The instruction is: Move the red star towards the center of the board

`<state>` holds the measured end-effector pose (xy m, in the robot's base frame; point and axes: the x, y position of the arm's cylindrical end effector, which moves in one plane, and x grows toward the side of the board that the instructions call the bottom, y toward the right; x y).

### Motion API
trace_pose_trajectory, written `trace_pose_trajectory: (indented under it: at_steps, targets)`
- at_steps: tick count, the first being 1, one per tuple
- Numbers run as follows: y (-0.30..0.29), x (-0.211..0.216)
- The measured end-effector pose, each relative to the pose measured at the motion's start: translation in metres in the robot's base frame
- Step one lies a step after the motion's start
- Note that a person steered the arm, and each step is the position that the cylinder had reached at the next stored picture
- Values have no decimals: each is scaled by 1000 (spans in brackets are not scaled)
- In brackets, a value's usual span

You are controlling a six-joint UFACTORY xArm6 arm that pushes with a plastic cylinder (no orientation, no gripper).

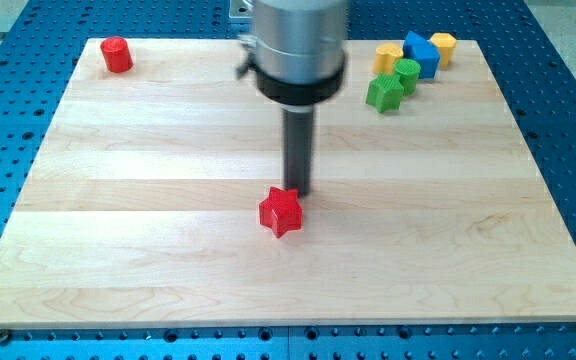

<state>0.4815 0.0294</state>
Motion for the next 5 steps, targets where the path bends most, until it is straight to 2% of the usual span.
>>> trace_pose_trajectory:
  at_steps: [1, 2, 3, 4, 5]
  targets:
    - [18, 47]
    - [-20, 75]
    - [-76, 24]
    - [-79, 3]
    - [-77, 26]
